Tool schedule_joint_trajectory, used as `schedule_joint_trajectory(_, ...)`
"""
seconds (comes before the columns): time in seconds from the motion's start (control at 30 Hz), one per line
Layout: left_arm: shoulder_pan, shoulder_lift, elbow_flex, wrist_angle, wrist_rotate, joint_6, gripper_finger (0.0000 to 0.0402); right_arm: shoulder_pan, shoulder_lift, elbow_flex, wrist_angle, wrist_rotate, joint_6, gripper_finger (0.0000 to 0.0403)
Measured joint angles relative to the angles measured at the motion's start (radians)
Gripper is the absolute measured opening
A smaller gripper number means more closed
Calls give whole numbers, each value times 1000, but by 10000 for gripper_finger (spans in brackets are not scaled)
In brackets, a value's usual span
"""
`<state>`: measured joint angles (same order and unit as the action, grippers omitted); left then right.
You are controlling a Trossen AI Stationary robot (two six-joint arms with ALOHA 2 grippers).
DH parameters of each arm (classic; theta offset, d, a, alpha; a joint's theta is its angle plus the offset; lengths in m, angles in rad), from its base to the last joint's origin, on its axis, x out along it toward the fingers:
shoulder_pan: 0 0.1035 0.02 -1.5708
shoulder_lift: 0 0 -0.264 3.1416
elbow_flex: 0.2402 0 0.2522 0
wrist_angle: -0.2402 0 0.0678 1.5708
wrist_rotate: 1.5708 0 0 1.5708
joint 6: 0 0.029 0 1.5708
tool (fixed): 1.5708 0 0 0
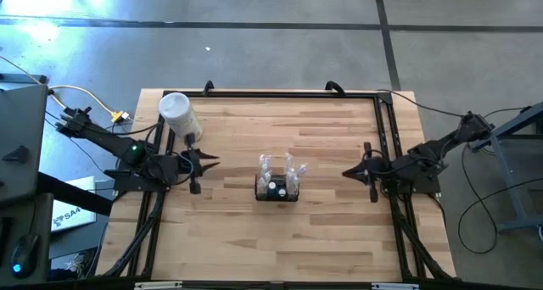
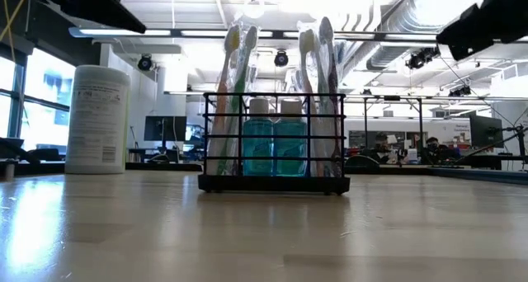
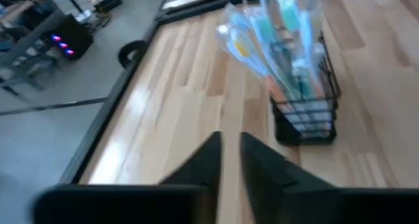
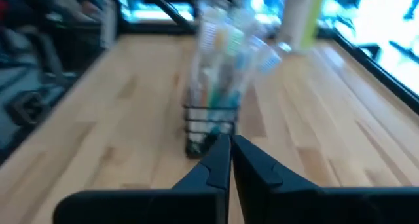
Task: Pick & Place toothbrushing station
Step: Return to Home Position
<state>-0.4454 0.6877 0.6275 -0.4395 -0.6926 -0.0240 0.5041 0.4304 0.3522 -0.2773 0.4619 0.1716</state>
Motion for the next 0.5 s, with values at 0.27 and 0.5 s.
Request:
schedule_joint_trajectory(0.27, 0, -113, -204, 229, 40, 69, 13, -32, -150, -242, 323, -92, -140, 4)
schedule_joint_trajectory(0.5, 0, -260, -299, 258, 144, 41, 5, -140, -197, -343, 412, -220, -125, 4)
